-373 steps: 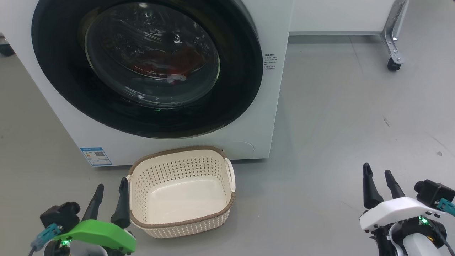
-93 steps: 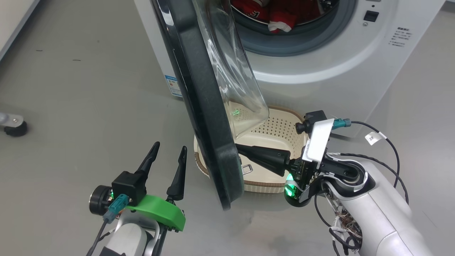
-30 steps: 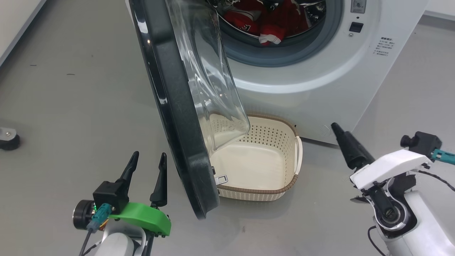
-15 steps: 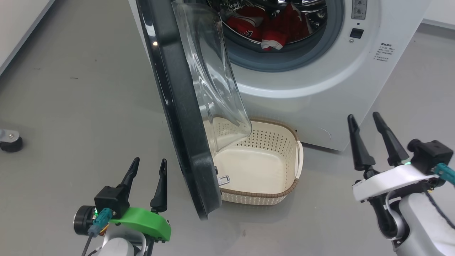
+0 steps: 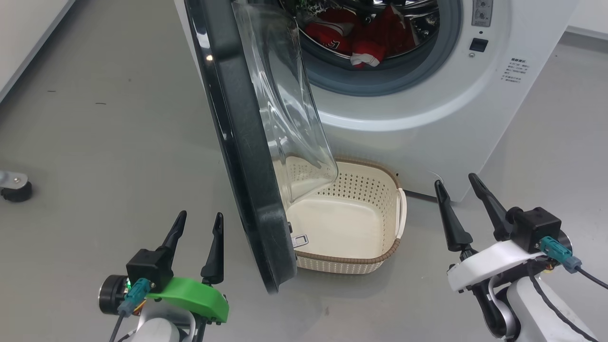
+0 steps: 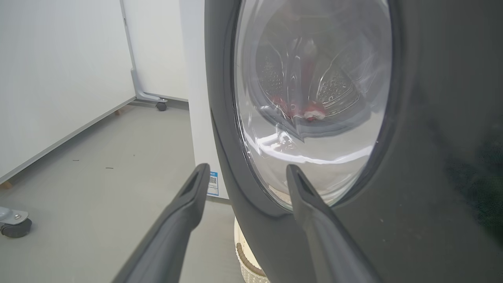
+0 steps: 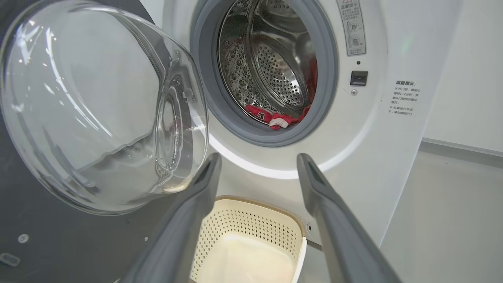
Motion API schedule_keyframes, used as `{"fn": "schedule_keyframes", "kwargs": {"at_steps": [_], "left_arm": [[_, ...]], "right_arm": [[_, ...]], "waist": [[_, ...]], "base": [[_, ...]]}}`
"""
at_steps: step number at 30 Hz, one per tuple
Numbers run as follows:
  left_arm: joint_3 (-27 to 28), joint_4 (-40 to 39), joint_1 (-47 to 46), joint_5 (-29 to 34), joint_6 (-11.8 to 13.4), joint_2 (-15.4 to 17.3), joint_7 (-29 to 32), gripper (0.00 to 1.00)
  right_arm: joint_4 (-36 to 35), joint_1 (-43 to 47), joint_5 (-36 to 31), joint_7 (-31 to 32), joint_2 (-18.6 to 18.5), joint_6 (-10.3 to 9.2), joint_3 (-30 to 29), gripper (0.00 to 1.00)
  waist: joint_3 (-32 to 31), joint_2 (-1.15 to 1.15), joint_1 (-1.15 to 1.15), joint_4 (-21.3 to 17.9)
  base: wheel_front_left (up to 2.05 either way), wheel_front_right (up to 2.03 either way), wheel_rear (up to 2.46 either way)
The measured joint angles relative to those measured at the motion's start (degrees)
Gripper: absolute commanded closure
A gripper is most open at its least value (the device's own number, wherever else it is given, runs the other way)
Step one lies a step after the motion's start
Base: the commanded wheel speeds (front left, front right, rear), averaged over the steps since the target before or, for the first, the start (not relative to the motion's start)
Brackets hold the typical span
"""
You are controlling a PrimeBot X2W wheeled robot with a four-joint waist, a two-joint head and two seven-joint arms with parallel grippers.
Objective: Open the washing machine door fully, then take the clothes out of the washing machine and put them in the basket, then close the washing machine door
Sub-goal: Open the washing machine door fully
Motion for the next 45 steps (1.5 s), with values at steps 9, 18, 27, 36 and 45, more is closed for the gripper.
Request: {"fn": "schedule_keyframes", "kwargs": {"at_steps": [9, 18, 27, 36, 45], "left_arm": [[-0.3, 0.0, 0.0, 0.0, -0.4, 0.0, 0.0, 0.00], [-0.3, 0.1, 0.0, 0.0, -0.4, 0.0, 0.0, 0.00], [-0.4, 0.3, 0.0, 0.0, -0.4, 0.0, 0.0, 0.57], [-0.5, 0.7, 0.0, 0.0, -0.4, 0.0, 0.0, 1.00], [0.5, -3.9, -0.2, 1.3, -0.3, 0.0, 0.0, 1.00]], "right_arm": [[-1.7, 0.0, -3.9, 0.0, 1.5, -0.92, -3.0, 0.00], [-2.0, 0.2, -6.4, 0.0, 2.7, -0.85, -4.7, 0.00], [-2.0, 1.4, -8.8, 0.0, 4.1, -0.32, -6.2, 0.00], [-2.0, 2.3, -9.9, 0.0, 4.9, 0.62, -7.5, 0.00], [-2.0, 2.4, -11.3, 0.0, 5.7, 1.21, -8.8, 0.00]], "waist": [[0.6, 0.00, 0.00, 0.2], [1.0, 0.00, 0.00, 0.5], [0.9, 0.00, 0.00, 0.7], [1.0, 0.00, 0.00, 1.0], [1.0, 0.00, 0.00, 1.4]], "base": [[0.00, 0.00, 0.00], [0.00, 0.00, 0.00], [0.00, 0.00, 0.00], [0.00, 0.00, 0.00], [0.00, 0.00, 0.00]]}}
